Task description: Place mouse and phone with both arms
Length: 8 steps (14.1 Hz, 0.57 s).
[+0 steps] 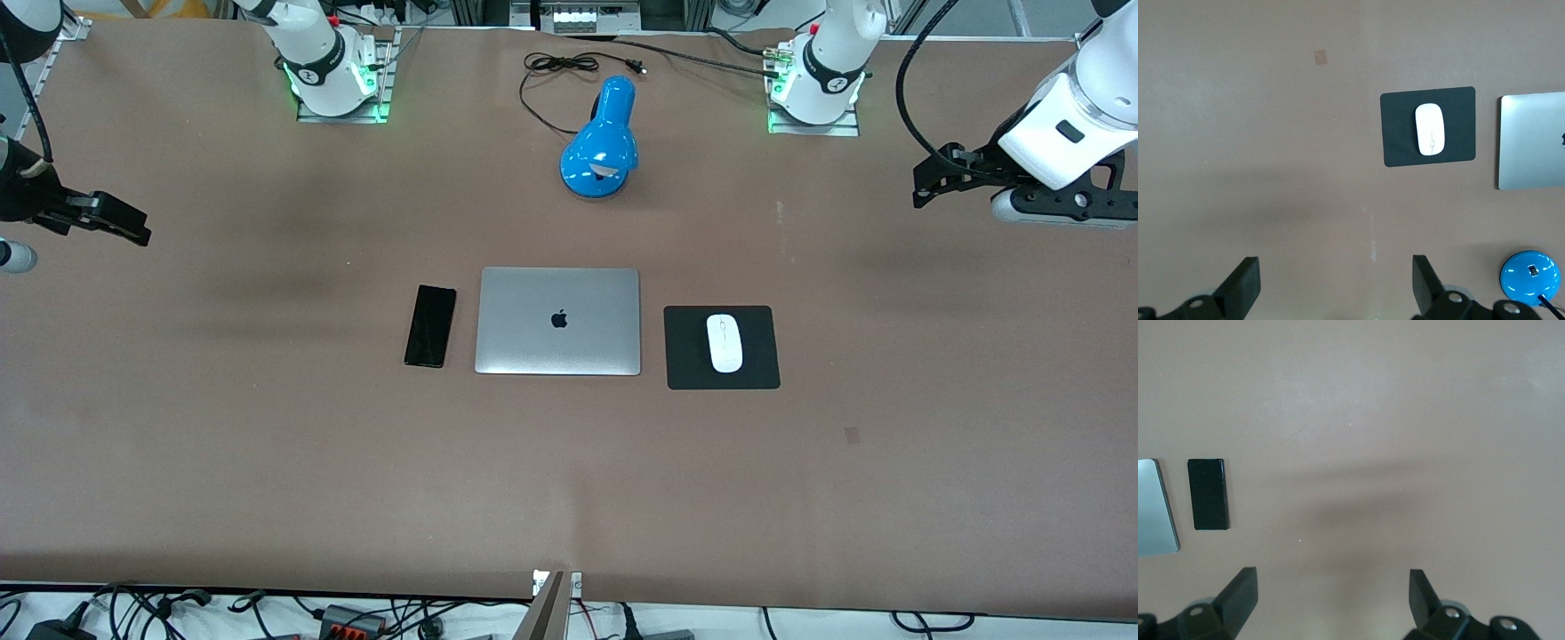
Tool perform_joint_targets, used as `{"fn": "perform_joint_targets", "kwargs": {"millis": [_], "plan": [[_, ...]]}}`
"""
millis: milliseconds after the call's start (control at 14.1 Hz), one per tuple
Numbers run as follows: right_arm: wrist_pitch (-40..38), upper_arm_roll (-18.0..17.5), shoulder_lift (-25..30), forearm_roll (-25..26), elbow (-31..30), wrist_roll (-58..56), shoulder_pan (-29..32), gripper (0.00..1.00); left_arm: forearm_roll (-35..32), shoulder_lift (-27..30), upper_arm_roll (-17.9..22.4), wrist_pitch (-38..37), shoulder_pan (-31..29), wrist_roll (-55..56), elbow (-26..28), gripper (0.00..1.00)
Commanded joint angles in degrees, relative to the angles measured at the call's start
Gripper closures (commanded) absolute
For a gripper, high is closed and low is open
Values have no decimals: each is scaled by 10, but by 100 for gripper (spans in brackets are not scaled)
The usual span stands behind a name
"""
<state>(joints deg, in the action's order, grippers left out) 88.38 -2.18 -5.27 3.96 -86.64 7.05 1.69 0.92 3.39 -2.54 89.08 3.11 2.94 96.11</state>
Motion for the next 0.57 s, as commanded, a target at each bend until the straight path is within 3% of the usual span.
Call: {"fn": "perform_joint_targets", "kwargs": {"millis": [0,496], "plan": [[7,0,11,-46,-12,-6,6,0,-11,-2,-4,-14,-1,-7,-13,0],[3,8,12,-55,-12,-6,6,0,-11,-3,-4,-22,-2,-8,-14,0]]}}
